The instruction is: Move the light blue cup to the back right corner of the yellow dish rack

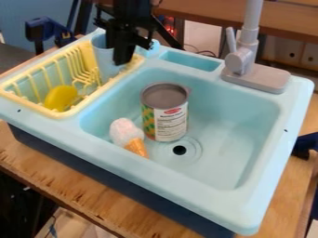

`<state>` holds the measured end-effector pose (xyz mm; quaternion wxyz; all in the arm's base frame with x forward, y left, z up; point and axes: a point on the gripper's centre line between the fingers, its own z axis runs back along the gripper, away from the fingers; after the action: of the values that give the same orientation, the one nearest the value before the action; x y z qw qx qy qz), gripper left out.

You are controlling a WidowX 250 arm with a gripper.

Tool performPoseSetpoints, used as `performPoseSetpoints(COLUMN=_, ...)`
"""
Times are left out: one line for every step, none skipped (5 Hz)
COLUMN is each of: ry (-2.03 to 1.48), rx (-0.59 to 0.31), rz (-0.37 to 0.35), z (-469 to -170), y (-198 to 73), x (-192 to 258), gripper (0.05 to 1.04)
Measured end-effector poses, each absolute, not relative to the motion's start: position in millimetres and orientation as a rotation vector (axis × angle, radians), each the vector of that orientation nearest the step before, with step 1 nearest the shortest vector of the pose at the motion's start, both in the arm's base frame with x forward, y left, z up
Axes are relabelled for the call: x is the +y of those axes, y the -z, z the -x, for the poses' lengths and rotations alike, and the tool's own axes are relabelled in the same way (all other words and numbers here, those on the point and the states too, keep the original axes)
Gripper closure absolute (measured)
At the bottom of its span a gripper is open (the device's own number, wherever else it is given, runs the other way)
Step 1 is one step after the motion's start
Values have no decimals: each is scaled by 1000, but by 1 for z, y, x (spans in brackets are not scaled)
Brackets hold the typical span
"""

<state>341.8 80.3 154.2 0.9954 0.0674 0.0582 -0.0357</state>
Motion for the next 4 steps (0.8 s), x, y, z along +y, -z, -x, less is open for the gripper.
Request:
performPoseSetpoints(ry=66, rx=123, rz=-122, z=-342, y=-152, x=82, gripper=946)
performPoseSetpoints(ry=39, rx=141, rz=-120, z=-343, y=-152, x=83, gripper=736)
performPoseSetpoints(ry=20, rx=133, rz=-93, z=-344, y=-157, x=81, gripper=441)
performPoseSetpoints(ry=-13, rx=119, rz=-50, z=-340, y=-163, x=86, gripper=154)
